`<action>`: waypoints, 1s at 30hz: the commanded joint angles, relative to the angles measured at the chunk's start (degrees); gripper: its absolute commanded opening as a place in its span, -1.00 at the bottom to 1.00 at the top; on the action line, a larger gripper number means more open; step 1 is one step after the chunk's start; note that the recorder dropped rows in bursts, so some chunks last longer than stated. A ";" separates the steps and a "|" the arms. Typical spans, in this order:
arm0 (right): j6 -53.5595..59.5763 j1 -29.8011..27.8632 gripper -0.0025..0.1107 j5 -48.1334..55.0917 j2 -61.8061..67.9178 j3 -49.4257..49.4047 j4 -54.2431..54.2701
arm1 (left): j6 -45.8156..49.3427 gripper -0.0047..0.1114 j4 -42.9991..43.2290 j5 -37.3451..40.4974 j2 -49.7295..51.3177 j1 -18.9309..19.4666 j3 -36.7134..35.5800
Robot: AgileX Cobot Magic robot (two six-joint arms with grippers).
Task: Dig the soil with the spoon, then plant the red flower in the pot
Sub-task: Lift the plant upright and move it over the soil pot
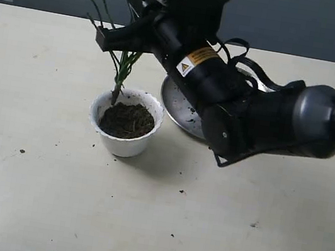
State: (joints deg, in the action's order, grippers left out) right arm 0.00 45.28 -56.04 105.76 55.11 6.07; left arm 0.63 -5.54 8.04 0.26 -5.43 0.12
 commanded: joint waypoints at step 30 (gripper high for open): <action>6.97 1.47 -0.96 15.11 6.06 2.40 -1.64 | 0.00 -0.91 0.18 -0.74 -0.26 -0.38 -0.12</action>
State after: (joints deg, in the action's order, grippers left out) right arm 6.56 46.02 -42.40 111.69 58.36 4.62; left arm 0.63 -5.54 8.04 0.26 -5.43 0.12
